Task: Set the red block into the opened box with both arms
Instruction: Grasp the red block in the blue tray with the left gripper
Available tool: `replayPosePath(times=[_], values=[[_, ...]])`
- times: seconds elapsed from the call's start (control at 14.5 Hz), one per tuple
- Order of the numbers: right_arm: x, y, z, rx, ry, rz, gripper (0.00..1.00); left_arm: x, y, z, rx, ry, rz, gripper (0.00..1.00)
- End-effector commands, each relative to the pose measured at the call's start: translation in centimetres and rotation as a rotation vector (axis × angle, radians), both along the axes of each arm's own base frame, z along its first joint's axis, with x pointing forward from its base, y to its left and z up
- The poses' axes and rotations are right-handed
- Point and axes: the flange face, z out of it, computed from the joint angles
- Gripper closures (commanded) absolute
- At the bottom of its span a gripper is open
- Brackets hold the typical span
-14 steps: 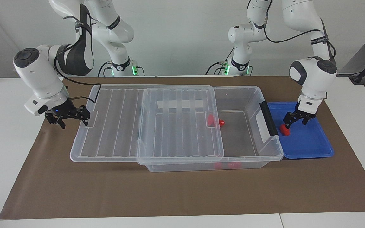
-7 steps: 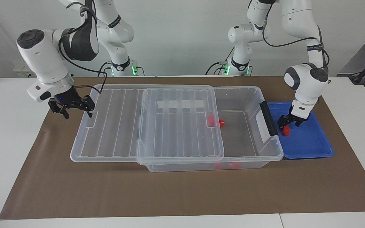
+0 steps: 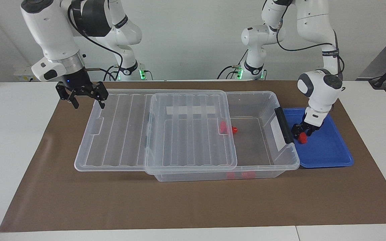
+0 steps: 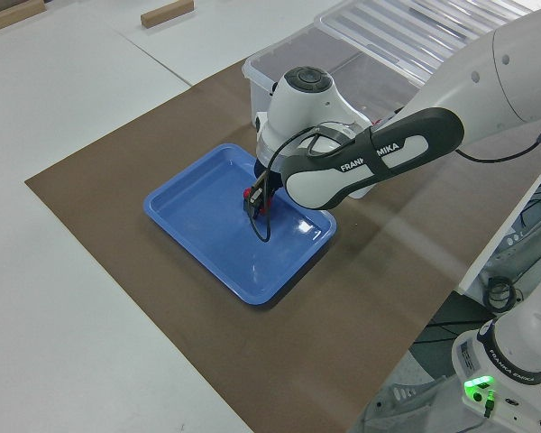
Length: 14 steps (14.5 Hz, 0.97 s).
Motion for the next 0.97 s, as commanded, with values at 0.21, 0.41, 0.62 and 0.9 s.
replayPosePath(times=[0.21, 0.41, 0.62, 0.9], values=[[-0.4, -1.0, 2.7, -0.009, 0.06, -0.047, 0.0, 0.9, 0.1, 1.8, -0.013, 0.085, -0.024, 1.0], [-1.1, -1.0, 1.6, -0.01, 0.095, -0.046, 0.0, 3.6, -0.1, 8.5, -0.023, 0.178, -0.027, 1.0], [-1.4, -0.9, 1.5, -0.011, 0.088, -0.041, 0.0, 4.5, -1.1, 15.2, -0.029, 0.234, -0.025, 1.0], [-1.2, -0.9, 1.5, -0.011, 0.083, -0.041, 0.0, 5.0, -4.8, 21.4, -0.028, 0.26, 0.03, 1.0]])
